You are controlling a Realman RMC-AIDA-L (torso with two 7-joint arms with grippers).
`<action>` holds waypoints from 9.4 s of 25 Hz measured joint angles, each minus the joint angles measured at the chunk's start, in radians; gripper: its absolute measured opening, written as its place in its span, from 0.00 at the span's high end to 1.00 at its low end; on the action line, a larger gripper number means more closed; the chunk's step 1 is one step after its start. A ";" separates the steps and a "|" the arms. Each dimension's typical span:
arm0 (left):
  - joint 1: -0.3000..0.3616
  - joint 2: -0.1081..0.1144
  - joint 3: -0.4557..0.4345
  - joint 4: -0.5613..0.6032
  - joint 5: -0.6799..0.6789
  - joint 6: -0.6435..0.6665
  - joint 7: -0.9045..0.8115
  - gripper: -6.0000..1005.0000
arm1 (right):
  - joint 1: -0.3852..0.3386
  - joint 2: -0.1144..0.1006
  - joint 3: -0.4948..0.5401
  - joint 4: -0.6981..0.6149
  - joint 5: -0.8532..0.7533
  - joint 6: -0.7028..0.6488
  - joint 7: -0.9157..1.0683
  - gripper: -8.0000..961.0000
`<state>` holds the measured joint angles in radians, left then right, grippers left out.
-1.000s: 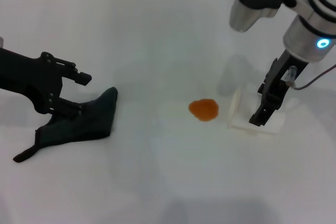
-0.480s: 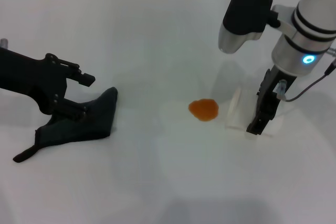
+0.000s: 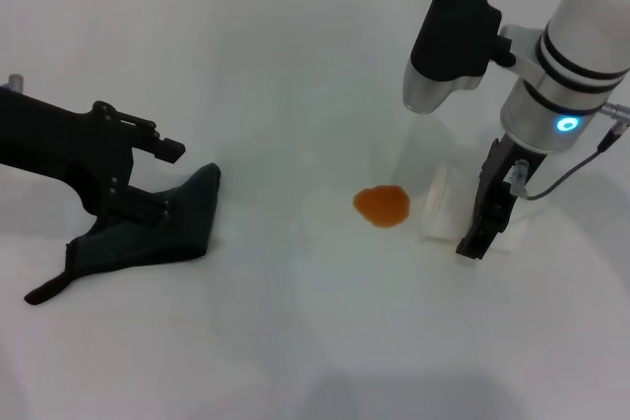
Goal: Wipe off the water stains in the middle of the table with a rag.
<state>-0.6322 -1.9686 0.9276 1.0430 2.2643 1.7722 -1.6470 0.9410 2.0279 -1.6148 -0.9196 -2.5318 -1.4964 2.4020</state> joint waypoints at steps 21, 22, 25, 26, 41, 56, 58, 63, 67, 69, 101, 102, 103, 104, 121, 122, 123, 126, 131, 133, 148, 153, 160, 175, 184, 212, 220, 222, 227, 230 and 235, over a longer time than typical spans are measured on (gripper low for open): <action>0.008 0.003 -0.004 -0.002 0.002 -0.002 0.005 0.30 | -0.172 -0.014 0.106 -0.219 0.032 -0.001 -0.035 0.20; 0.009 0.004 -0.004 -0.002 0.002 -0.002 0.004 0.30 | -0.200 -0.014 0.122 -0.248 0.039 -0.003 -0.047 0.20; 0.010 0.006 -0.005 -0.001 0.002 0.002 0.002 0.30 | -0.278 -0.014 0.154 -0.326 0.084 0.002 -0.085 0.22; 0.010 0.007 -0.005 -0.001 0.002 0.004 0.002 0.30 | -0.304 -0.014 0.164 -0.351 0.101 0.007 -0.100 0.23; -0.002 0.021 -0.074 0.014 -0.010 0.007 -0.007 0.31 | -0.622 -0.017 0.380 0.004 0.992 0.258 -0.918 0.34; -0.017 0.014 -0.073 0.018 -0.011 0.007 -0.008 0.32 | -0.558 0.000 0.338 0.631 1.546 0.178 -1.712 0.38; -0.022 0.010 -0.070 0.021 -0.011 0.007 -0.008 0.32 | -0.539 0.000 0.311 0.682 1.583 0.178 -1.749 0.38; -0.023 0.004 -0.067 0.025 -0.011 0.007 -0.008 0.32 | -0.509 0.000 0.280 0.739 1.614 0.189 -1.782 0.38; -0.027 -0.003 -0.066 0.025 -0.006 0.004 -0.008 0.32 | -0.495 0.000 0.274 0.761 1.615 0.202 -1.809 0.38; -0.030 -0.007 -0.066 0.025 -0.005 0.003 -0.008 0.32 | -0.488 0.000 0.264 0.772 1.615 0.217 -1.832 0.38; -0.035 -0.027 -0.052 0.025 0.003 0.005 -0.018 0.34 | -0.509 0.000 0.248 0.789 1.618 0.271 -1.814 0.27; -0.035 -0.027 -0.052 0.025 0.004 0.005 -0.019 0.34 | -0.509 0.000 0.248 0.789 1.618 0.271 -1.812 0.24; -0.035 -0.027 -0.052 0.025 0.004 0.004 -0.019 0.34 | -0.509 0.000 0.247 0.789 1.618 0.271 -1.811 0.21; -0.035 -0.027 -0.051 0.025 0.004 0.004 -0.019 0.34 | -0.509 0.000 0.248 0.789 1.618 0.271 -1.810 0.18; -0.026 -0.029 -0.050 0.025 0.025 0.007 -0.019 0.35 | -0.543 -0.021 0.243 0.775 1.608 0.226 -1.739 0.10; -0.026 -0.029 -0.050 0.025 0.025 0.007 -0.019 0.35 | -0.542 -0.025 0.239 0.774 1.602 0.225 -1.721 0.10; -0.026 -0.029 -0.050 0.025 0.026 0.007 -0.019 0.35 | -0.542 -0.031 0.235 0.772 1.593 0.223 -1.707 0.10; -0.026 -0.027 -0.050 0.025 0.026 0.007 -0.019 0.35 | -0.554 -0.047 0.230 0.743 1.561 0.216 -1.676 0.10; -0.017 -0.024 -0.050 0.029 0.026 0.007 -0.020 0.36 | -0.599 -0.067 0.228 0.653 1.518 0.218 -1.619 0.10; -0.013 -0.024 -0.050 0.035 0.026 0.007 -0.023 0.36 | -0.613 -0.074 0.231 0.612 1.480 0.231 -1.582 0.10; 0.023 -0.023 -0.054 0.076 0.041 0.006 -0.044 0.36 | -0.752 -0.077 0.371 0.019 0.872 0.287 -1.047 0.10; 0.025 -0.023 -0.056 0.077 0.050 0.005 -0.044 0.37 | -0.727 -0.070 0.554 -0.121 0.701 0.073 -0.909 0.10; 0.019 -0.020 -0.055 0.077 0.069 0.004 -0.048 0.37 | -0.655 -0.072 0.658 -0.307 0.542 -0.093 -0.749 0.10; -0.017 -0.045 -0.054 0.178 0.312 -0.015 -0.168 0.38 | -0.492 -0.023 0.640 -0.455 0.468 -0.213 -0.654 0.10; -0.053 -0.112 -0.039 0.126 0.439 -0.058 -0.221 0.38 | -0.476 -0.018 0.578 -0.441 0.456 -0.177 -0.651 0.10; -0.060 -0.113 0.015 -0.050 0.467 -0.209 -0.285 0.40 | -0.476 -0.018 0.567 -0.431 0.455 -0.174 -0.658 0.10; -0.064 -0.114 0.024 -0.072 0.463 -0.247 -0.299 0.66 | -0.471 -0.020 0.565 -0.432 0.455 -0.169 -0.659 0.10; -0.067 -0.113 0.022 -0.077 0.461 -0.254 -0.304 0.74 | -0.470 -0.020 0.563 -0.432 0.455 -0.164 -0.659 0.10; -0.075 -0.111 0.024 -0.105 0.460 -0.261 -0.313 0.88 | -0.470 -0.020 0.545 -0.432 0.455 -0.149 -0.659 0.10; -0.081 -0.112 0.026 -0.127 0.462 -0.270 -0.313 0.94 | -0.470 -0.020 0.539 -0.432 0.455 -0.141 -0.660 0.09; -0.099 -0.112 0.023 -0.137 0.452 -0.298 -0.319 0.94 | -0.470 -0.020 0.538 -0.432 0.455 -0.132 -0.660 0.10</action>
<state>-0.7316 -2.0806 0.9502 0.9065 2.7167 1.4739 -1.9664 0.4710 2.0083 -1.0769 -1.3515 -2.0770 -1.6281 1.7420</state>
